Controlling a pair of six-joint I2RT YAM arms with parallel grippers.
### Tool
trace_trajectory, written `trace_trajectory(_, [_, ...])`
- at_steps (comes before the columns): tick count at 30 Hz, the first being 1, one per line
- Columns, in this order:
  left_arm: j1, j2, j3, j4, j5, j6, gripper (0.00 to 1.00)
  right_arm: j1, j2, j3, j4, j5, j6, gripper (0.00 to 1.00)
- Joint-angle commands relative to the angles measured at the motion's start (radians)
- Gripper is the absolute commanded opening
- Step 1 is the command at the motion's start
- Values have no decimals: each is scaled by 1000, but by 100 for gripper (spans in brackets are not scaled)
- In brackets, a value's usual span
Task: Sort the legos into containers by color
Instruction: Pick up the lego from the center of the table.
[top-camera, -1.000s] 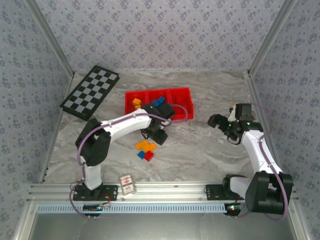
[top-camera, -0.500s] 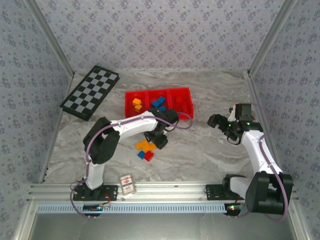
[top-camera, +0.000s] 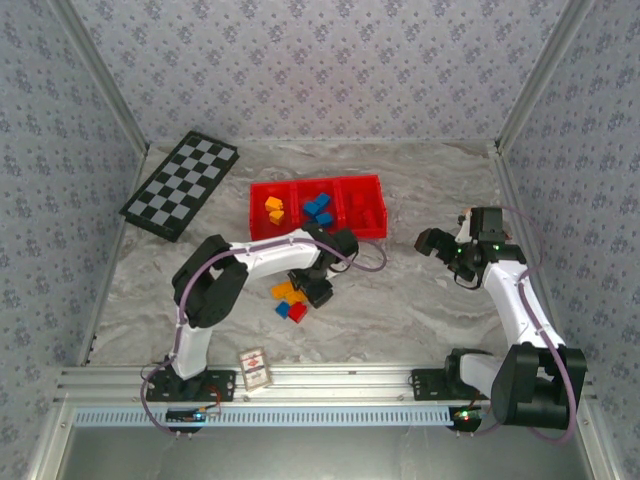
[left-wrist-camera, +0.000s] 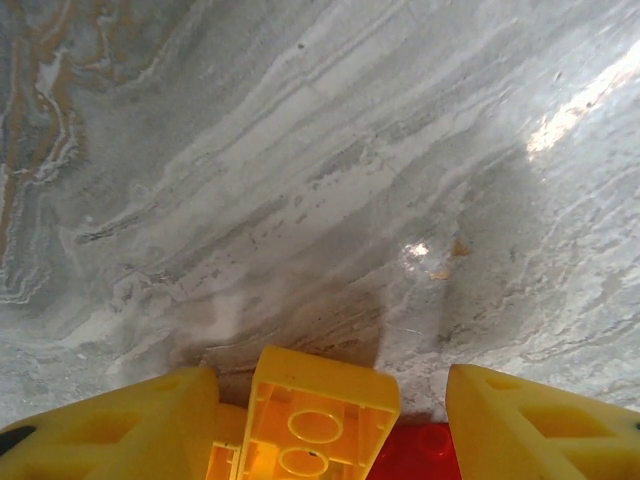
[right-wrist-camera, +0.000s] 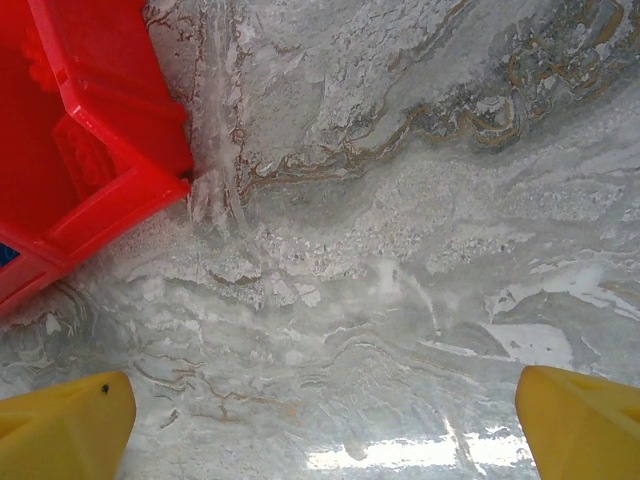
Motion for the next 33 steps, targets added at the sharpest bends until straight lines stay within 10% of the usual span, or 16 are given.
trace_trajectory(1, [-3,22,-7,-19,-12,26,62,8,-14,15,-24,9,11,100])
trace_trajectory(33, [100,-166,119,-7,-181,-79,32,19,3,40,-24,17,13,100])
